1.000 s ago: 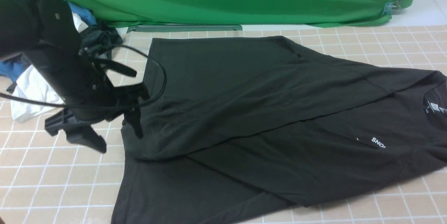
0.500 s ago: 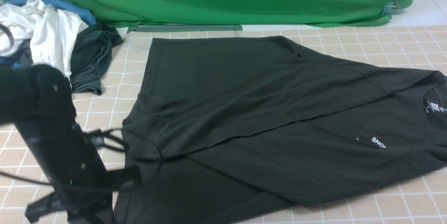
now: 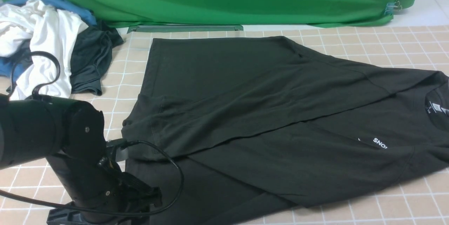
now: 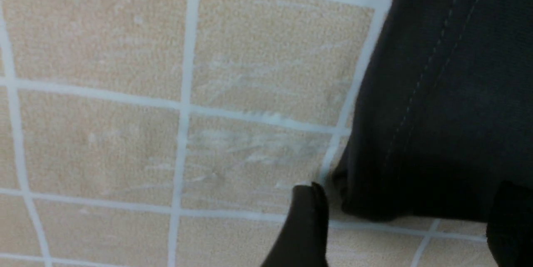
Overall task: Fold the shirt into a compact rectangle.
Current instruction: 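Grasp the near edge of the shirt at its hem and shoulder corners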
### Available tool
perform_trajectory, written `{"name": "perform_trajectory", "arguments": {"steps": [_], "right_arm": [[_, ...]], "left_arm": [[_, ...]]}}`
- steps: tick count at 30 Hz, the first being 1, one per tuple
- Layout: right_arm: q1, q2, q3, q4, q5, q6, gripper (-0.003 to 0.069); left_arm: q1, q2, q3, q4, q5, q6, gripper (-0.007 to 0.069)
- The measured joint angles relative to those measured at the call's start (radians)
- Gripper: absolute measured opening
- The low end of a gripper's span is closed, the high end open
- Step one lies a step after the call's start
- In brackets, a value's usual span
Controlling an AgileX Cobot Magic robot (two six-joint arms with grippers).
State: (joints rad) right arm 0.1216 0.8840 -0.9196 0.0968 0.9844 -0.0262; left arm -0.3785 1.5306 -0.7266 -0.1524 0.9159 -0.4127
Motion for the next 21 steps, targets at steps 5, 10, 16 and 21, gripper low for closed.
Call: {"name": "perform_trajectory", "arguments": {"steps": [5,10,16,21], "right_arm": [[0.000,0.000,0.019,0.000,-0.001,0.000,0.0209],[0.000,0.000,0.026,0.000,-0.008,0.000,0.0209],[0.000,0.000,0.028,0.000,-0.011,0.000,0.0209],[0.000,0.000,0.028,0.000,-0.021,0.000,0.0209]], "left_arm": [[0.000,0.000,0.000,0.022,-0.007,-0.005,0.0581],[0.000,0.006,0.000,0.002,-0.066,-0.012,0.0591],[0.000,0.059,0.002,-0.059,-0.065,-0.020,0.0591],[0.000,0.077,-0.009,-0.061,-0.056,0.005,0.0580]]}}
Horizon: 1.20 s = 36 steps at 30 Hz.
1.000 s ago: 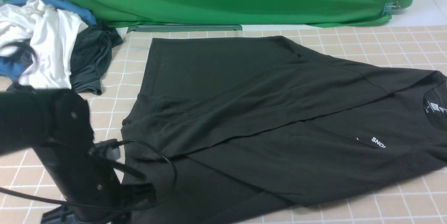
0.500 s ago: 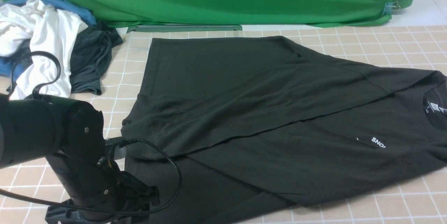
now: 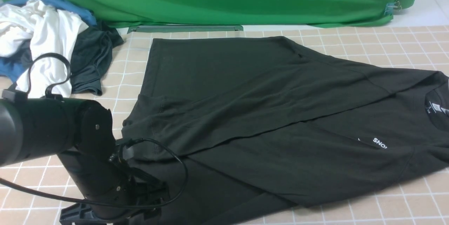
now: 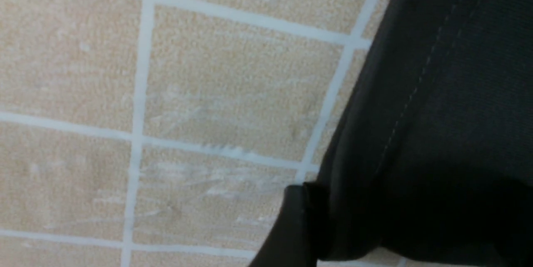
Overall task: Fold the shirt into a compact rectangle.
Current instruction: 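Grasp the near edge of the shirt at its hem and shoulder corners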
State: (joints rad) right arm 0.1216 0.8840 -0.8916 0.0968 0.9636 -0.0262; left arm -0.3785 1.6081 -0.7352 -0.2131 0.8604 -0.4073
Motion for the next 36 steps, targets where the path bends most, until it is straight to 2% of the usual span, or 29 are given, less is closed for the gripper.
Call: {"name": "perform_trajectory", "arguments": {"steps": [3,8,9,10,11,13,18,23,26,27,28,30,36], "right_arm": [[0.000,0.000,0.001,0.000,-0.003,0.000,0.0209],[0.000,0.000,0.001,0.000,-0.005,0.000,0.0209],[0.000,0.000,0.001,0.000,-0.003,0.000,0.0209],[0.000,0.000,0.001,0.000,0.004,0.000,0.0209],[0.000,0.000,0.001,0.000,0.004,0.000,0.0209],[0.000,0.000,0.014,0.000,0.018,0.000,0.0216],[0.000,0.004,0.081,0.000,0.025,0.000,0.0246],[0.000,0.051,0.165,-0.006,0.006,0.000,0.0316],[0.000,0.124,0.221,-0.017,-0.016,0.000,0.0461],[0.000,0.135,0.223,-0.018,-0.017,0.000,0.0470],[0.000,0.180,0.237,-0.019,-0.023,0.000,0.0545],[0.000,0.228,0.240,-0.020,-0.039,0.004,0.0589],[0.000,0.386,0.216,-0.022,-0.113,0.015,0.0613]], "left_arm": [[0.000,0.001,0.000,0.006,0.005,0.014,0.0521],[0.001,0.002,0.000,0.029,0.013,0.020,0.0238],[0.001,0.003,0.000,0.029,0.011,0.021,0.0200],[0.001,0.003,0.000,0.025,0.006,0.025,0.0117],[0.001,0.003,0.000,0.025,0.006,0.028,0.0107],[0.001,0.003,-0.010,0.022,0.010,0.049,0.0041],[0.001,-0.003,-0.018,0.034,0.012,0.055,0.0030],[0.000,-0.032,-0.019,0.033,-0.084,0.055,0.0030],[0.000,-0.038,-0.020,0.033,-0.082,0.058,0.0030],[0.000,-0.038,-0.020,0.033,-0.082,0.059,0.0030],[0.000,-0.039,-0.020,0.034,-0.071,0.061,0.0030],[0.000,-0.041,-0.020,0.040,-0.062,0.062,0.0030],[0.000,-0.043,-0.020,0.075,-0.028,0.056,0.0030]]}}
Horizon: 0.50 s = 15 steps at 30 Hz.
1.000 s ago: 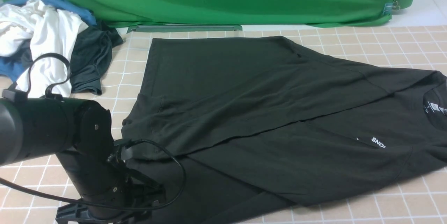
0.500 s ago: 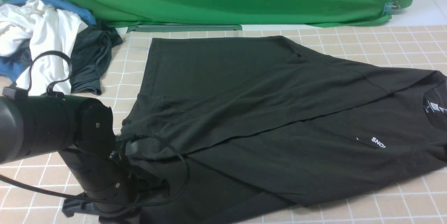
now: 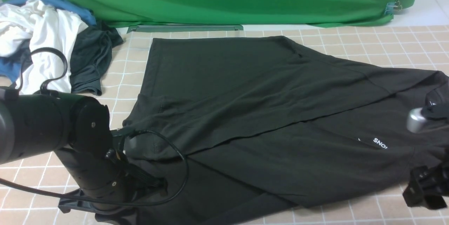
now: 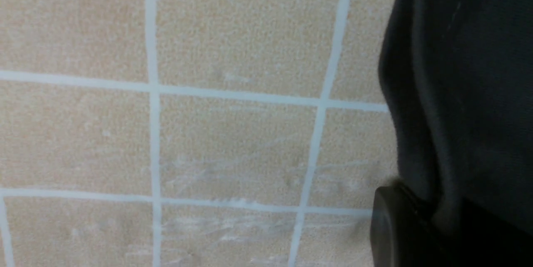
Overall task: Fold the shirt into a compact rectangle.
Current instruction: 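Grasp the near edge of the shirt at its hem and shoulder corners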
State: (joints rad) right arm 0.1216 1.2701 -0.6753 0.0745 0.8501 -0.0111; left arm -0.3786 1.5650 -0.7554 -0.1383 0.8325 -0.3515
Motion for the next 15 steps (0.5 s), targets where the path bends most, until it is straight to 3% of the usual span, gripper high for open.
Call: {"name": "perform_trajectory", "arguments": {"steps": [8,15], "right_arm": [[0.000,0.193,-0.083,-0.003,-0.085,0.096,0.0610],[-0.013,0.279,-0.116,-0.100,-0.079,0.137,0.0610]], "left_arm": [[0.000,-0.026,0.000,0.013,-0.033,-0.016,0.0030],[0.000,-0.029,0.000,0.032,-0.024,-0.016,0.0030]]}}
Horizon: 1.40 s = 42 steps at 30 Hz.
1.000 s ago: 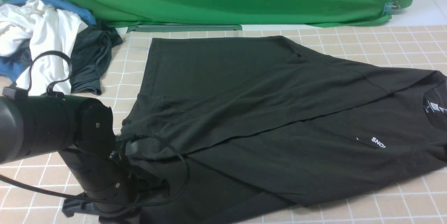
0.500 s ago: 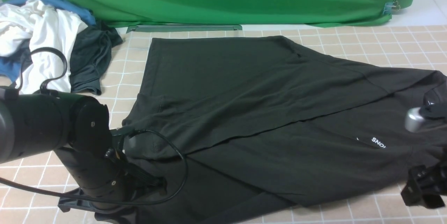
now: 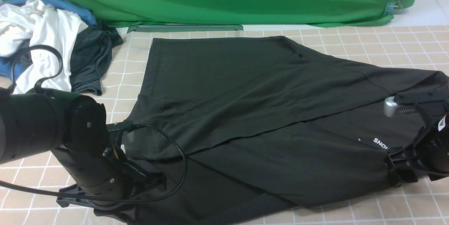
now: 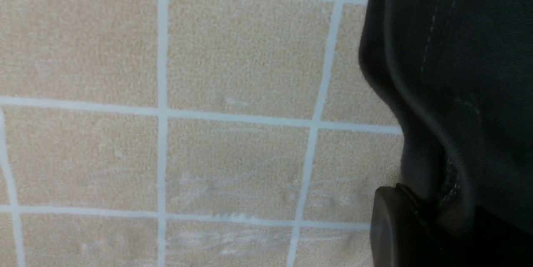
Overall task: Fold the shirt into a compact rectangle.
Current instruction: 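Grasp the near edge of the shirt at its hem and shoulder corners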
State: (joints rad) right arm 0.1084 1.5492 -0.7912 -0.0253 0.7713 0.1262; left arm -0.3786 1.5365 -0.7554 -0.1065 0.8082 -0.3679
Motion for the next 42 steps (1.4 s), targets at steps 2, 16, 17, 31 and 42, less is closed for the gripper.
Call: {"name": "perform_trajectory", "arguments": {"steps": [2,16,17,31,42], "right_arm": [[-0.029,0.002,-0.004,-0.012,0.003,0.009,0.0610],[-0.415,0.005,-0.020,0.082,-0.091,-0.015,0.0584],[-0.421,0.005,-0.020,0.094,-0.100,-0.016,0.0584],[-0.388,0.065,-0.020,0.295,-0.144,0.026,0.0583],[-0.308,0.121,-0.021,0.294,-0.211,0.097,0.0505]], "left_arm": [[0.000,0.000,0.000,0.016,0.001,0.000,0.0030],[0.000,0.000,0.000,0.173,0.011,-0.107,0.0030],[0.000,0.000,0.000,0.173,0.011,-0.108,0.0030],[0.000,0.000,0.000,0.168,0.001,-0.108,0.0030],[0.000,0.000,0.000,0.165,-0.011,-0.108,0.0030]]}}
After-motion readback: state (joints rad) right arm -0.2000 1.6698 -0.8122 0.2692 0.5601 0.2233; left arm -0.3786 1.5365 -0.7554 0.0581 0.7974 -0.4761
